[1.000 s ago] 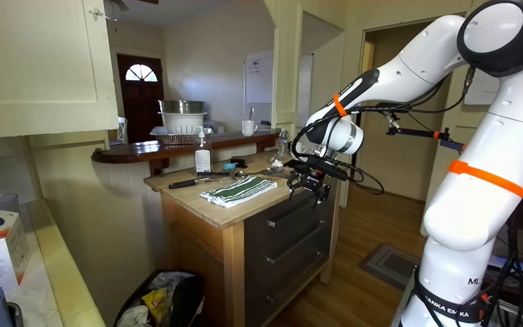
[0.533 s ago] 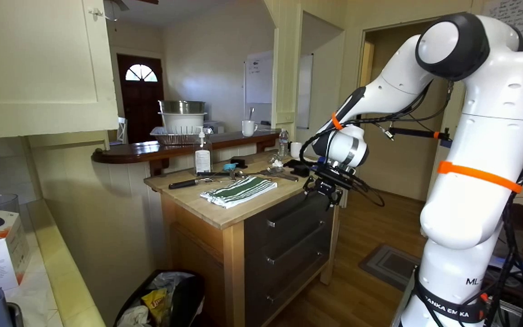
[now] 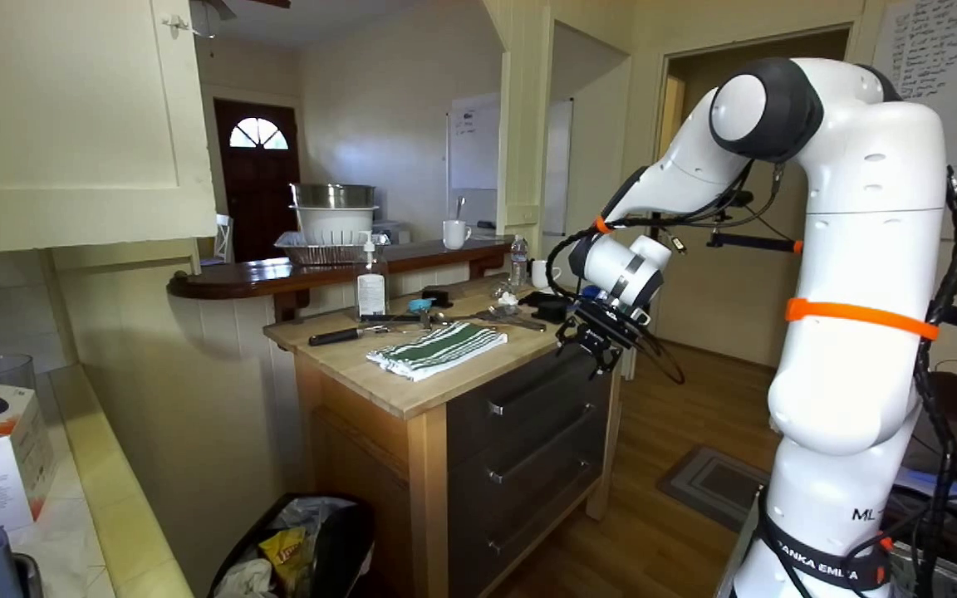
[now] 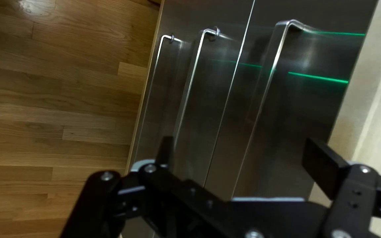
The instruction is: Open the topmost drawer.
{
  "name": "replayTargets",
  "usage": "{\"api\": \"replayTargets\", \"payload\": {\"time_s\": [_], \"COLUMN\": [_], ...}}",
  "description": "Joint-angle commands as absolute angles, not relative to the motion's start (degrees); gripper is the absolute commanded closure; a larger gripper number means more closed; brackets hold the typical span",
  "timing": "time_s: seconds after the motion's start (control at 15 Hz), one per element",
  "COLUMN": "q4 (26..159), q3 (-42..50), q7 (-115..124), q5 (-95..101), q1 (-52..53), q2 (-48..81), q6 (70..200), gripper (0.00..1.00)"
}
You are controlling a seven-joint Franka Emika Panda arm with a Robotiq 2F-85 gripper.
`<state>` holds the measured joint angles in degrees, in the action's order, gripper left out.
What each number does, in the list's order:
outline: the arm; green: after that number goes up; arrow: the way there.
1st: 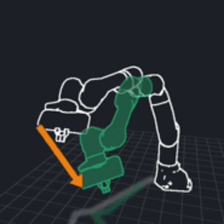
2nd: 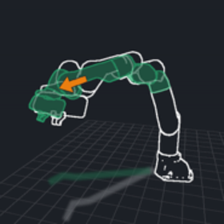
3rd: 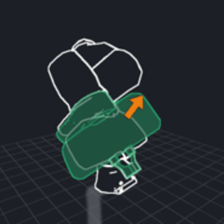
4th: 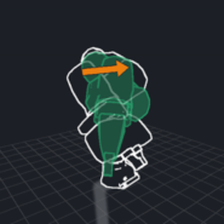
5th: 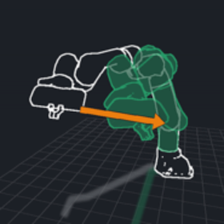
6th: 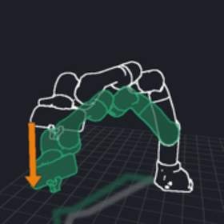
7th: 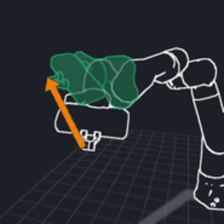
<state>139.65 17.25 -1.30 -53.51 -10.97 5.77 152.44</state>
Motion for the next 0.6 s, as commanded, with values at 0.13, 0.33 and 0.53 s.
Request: {"api": "replayTargets", "payload": {"time_s": [0.13, 0.33, 0.53], "q4": [137.1, 133.7, 130.1], "q3": [16.6, 16.4, 15.8], "q7": [-3.9, -4.4, -6.4], "q5": [-57.3, -61.5, -67.2], "q1": [-11.2, -11.7, -12.3], "q2": [8.8, 12.4, 16.8], "q6": [153.9, 153.8, 153.8], "gripper": [0.0, 0.0, 0.0]}}
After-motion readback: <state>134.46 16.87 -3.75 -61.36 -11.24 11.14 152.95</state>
